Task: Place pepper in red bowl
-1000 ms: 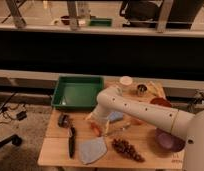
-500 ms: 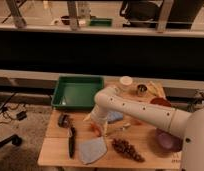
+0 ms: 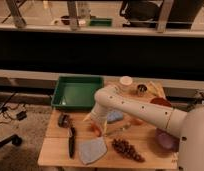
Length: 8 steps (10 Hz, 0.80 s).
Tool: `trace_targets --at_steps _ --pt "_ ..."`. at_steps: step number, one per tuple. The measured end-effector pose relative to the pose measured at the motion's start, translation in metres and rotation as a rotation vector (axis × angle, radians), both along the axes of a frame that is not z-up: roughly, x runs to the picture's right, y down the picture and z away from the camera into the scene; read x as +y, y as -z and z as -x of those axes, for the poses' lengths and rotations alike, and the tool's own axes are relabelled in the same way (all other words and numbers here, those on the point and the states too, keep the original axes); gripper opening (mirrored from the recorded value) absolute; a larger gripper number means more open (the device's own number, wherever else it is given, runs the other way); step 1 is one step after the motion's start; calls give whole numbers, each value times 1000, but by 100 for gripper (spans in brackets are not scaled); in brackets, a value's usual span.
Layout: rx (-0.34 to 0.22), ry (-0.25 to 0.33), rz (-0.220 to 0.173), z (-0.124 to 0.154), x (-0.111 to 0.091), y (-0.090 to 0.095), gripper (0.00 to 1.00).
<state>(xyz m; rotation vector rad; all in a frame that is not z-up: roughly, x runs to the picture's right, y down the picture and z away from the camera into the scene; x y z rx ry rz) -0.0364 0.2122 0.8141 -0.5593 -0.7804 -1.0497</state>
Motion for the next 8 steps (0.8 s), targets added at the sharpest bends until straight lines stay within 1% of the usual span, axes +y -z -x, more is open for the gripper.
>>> trace_targets --at_steps 3,4,8 --pt "-13 12 13 2 3 -2 80" --pt "-17 15 16 3 5 -2 78" --pt "-23 22 24 1 11 -1 42"
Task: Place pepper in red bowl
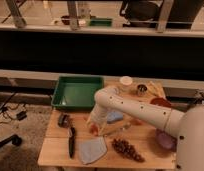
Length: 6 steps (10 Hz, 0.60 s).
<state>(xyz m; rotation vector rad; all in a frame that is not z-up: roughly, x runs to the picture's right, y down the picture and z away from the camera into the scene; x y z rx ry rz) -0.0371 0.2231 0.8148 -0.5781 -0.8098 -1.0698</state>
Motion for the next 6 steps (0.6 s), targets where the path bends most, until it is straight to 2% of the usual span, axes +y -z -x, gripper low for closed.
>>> trace_targets --at_steps 1,6 --pt "-1 4 1 0 2 0 38" --pt "1 27 -20 6 2 0 38"
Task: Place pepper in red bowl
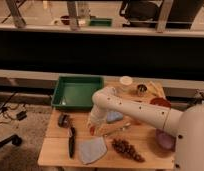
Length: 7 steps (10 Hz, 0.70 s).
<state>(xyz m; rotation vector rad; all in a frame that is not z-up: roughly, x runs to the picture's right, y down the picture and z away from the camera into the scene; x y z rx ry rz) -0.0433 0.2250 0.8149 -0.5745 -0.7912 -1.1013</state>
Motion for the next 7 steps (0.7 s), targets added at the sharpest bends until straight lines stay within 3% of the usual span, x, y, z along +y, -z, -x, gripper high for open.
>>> trace_targets --at_steps 4,6,7 --pt "-20 38 -24 8 -2 7 37" --pt "-29 52 -32 6 -5 15 21" --pt "-29 54 -34 4 -6 18 17"
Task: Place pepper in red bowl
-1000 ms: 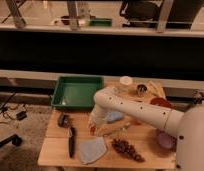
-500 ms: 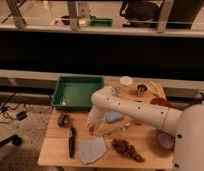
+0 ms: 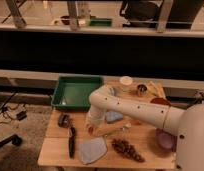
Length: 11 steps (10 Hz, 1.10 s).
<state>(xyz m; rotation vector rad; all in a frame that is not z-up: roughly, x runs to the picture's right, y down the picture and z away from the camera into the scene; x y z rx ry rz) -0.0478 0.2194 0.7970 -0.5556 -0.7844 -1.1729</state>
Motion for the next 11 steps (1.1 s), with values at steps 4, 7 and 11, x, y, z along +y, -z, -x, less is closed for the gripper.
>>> trace_targets --at_steps 4,7,11 --pt "14 -17 -9 -23 -14 22 17" --pt "12 -37 -23 -32 -27 41 17" --pt "20 -69 -55 -45 -49 63 17"
